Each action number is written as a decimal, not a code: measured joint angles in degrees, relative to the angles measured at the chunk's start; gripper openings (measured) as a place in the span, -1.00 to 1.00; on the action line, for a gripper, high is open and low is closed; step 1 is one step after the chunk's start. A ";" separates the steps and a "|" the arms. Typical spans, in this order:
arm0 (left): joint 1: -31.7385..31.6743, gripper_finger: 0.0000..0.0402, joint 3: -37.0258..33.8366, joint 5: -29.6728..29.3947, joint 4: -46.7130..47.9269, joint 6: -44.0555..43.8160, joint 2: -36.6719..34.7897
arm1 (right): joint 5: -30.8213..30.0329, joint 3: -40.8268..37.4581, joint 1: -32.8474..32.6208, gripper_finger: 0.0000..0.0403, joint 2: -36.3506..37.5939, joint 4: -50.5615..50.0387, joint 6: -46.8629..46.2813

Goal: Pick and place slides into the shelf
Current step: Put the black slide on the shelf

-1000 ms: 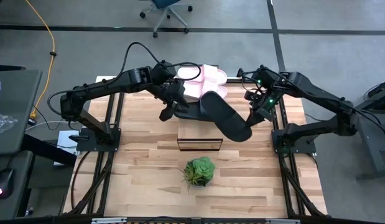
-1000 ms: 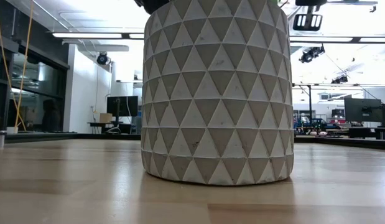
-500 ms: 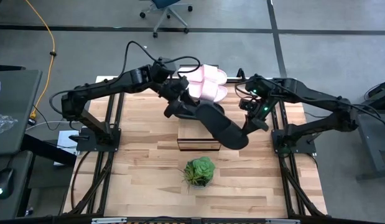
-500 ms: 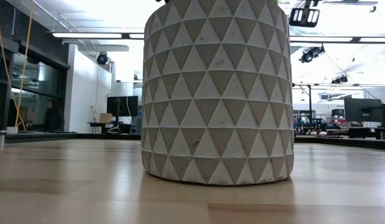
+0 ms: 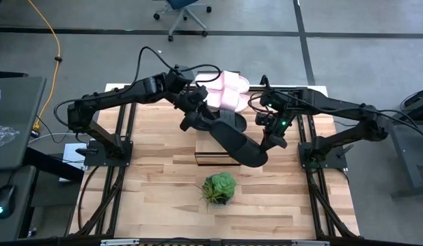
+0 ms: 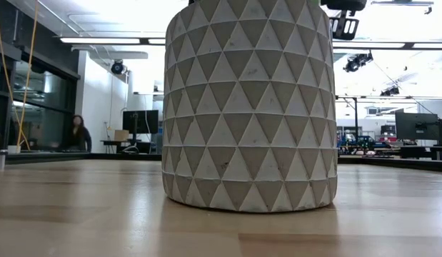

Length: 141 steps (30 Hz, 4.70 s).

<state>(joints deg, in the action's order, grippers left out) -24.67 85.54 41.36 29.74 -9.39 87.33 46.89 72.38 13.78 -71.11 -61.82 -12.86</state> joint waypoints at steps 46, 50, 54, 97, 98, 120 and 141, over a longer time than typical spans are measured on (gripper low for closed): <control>2.89 -0.75 0.00 -10.43 0.44 0.39 0.00 | -3.47 0.00 1.10 -0.57 0.35 2.73 -0.01; 1.70 -0.75 0.00 -11.19 0.66 0.33 0.00 | -10.13 0.00 3.69 -0.44 3.26 0.56 1.14; -0.18 -0.76 0.00 -10.61 1.16 0.29 0.00 | -16.58 0.00 6.71 -0.37 7.68 0.38 1.11; -11.08 -0.79 -0.02 -14.07 -27.47 -22.20 0.00 | -49.58 -0.17 2.93 0.02 29.70 24.58 -12.98; -11.14 -0.79 0.04 -15.49 -27.88 -22.39 -0.04 | -49.66 -0.17 2.91 0.05 29.94 24.63 -13.28; -10.91 -0.79 0.02 -11.36 -31.42 -23.45 -0.07 | -51.06 -0.17 2.93 0.11 25.10 27.30 -12.09; -10.95 -0.79 0.02 -9.84 -31.52 -23.37 -0.07 | -53.15 -0.17 2.93 -0.64 23.87 30.34 -8.68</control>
<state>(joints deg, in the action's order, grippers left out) -35.62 85.56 31.53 -1.78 -32.75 87.26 -6.26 72.20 16.71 -47.24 -31.48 -21.54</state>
